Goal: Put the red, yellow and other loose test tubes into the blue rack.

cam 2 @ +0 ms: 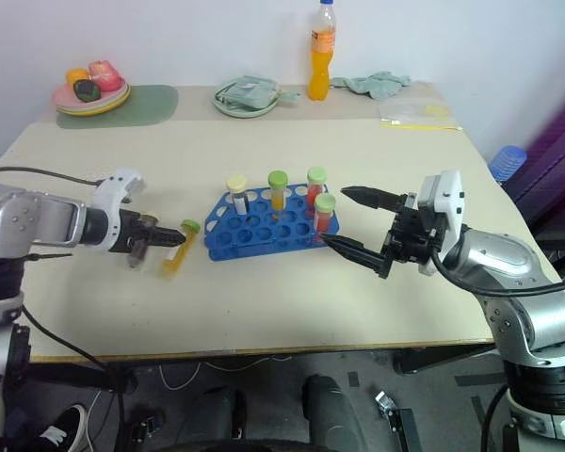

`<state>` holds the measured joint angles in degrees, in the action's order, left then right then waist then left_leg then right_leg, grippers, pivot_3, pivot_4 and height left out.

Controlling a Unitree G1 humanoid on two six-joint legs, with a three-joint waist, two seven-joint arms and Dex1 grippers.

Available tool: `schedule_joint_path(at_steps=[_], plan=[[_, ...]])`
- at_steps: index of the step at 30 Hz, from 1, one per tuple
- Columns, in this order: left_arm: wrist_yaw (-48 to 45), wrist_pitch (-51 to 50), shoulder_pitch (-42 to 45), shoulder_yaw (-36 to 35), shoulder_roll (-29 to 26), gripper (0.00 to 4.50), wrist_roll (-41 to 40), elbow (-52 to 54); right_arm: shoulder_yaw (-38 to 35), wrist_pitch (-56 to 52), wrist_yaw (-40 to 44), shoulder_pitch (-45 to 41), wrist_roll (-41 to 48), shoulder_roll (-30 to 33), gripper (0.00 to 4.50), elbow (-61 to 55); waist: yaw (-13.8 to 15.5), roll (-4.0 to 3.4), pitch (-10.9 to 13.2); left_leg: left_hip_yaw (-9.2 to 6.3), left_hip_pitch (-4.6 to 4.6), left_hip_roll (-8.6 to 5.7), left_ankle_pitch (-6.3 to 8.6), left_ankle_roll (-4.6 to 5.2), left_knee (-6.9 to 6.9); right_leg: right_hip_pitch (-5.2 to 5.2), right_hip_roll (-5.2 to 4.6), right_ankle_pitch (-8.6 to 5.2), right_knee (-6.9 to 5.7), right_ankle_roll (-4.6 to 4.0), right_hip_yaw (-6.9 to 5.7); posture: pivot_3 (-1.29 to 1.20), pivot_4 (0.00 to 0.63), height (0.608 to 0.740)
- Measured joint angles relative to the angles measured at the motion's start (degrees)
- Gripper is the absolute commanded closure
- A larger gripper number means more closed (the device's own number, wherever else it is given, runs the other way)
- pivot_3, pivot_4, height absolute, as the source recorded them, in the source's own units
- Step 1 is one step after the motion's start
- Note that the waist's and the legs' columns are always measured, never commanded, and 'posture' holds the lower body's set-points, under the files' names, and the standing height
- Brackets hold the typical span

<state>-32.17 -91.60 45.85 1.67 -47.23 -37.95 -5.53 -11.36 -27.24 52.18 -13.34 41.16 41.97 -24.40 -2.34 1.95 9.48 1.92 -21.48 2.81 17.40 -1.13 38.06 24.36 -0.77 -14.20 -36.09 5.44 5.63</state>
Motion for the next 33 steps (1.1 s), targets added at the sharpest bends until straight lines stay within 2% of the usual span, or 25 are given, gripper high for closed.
schedule_joint_path(at_steps=[8, 11, 14, 25, 33], plan=[[-8.94, 6.05, 4.87, 12.51, -2.49, 0.00, 3.86, -7.84, 0.83, 0.12, -0.01, -0.66, -1.14, -0.03, 0.08, 1.25, -0.02, 0.00, 0.00, -0.01, 0.00, 0.00, 0.00, 0.00, 0.00, 0.01, 0.02, 0.00, -0.02, -0.01, 0.00, 0.00, 0.150, 0.740], [-12.79, 10.90, 6.97, 16.10, -2.82, 0.78, 7.01, -12.32, 0.96, 0.17, 0.16, -0.81, -1.76, -0.01, 0.00, 1.53, 0.01, 0.00, 0.00, 0.01, -0.02, 0.00, 0.00, 0.00, 0.00, 0.02, 0.02, -0.01, 0.00, -0.01, 0.00, 0.00, 0.150, 0.740], [-16.73, 12.30, 9.24, 19.80, -2.78, 0.78, 9.38, -15.86, 1.11, 0.15, 0.35, -1.25, -2.10, -0.01, 0.00, 2.21, 0.01, 0.00, 0.00, 0.01, -0.02, -0.01, 0.00, 0.00, 0.01, 0.02, 0.02, -0.01, 0.00, -0.01, 0.00, 0.00, 0.150, 0.740], [-21.32, 13.68, 10.97, 22.25, -0.67, 0.78, 14.05, -20.32, 1.32, 0.14, -0.07, -1.90, -2.26, -0.03, 0.00, 2.20, 0.04, 0.00, 0.00, 0.00, -0.04, -0.01, 0.00, 0.01, 0.02, 0.03, 0.02, 0.00, -0.02, 0.01, 0.01, 0.00, 0.150, 0.740], [-22.86, 8.37, 12.96, 22.63, 1.32, 0.78, 13.85, -21.60, 1.69, 0.16, -0.03, -2.74, -2.75, -0.39, 0.00, 2.64, 0.03, 0.00, 0.00, 0.00, -0.05, -0.01, 0.00, 0.01, 0.03, 0.03, 0.02, 0.01, -0.02, 0.02, 0.01, 0.00, 0.150, 0.740]])
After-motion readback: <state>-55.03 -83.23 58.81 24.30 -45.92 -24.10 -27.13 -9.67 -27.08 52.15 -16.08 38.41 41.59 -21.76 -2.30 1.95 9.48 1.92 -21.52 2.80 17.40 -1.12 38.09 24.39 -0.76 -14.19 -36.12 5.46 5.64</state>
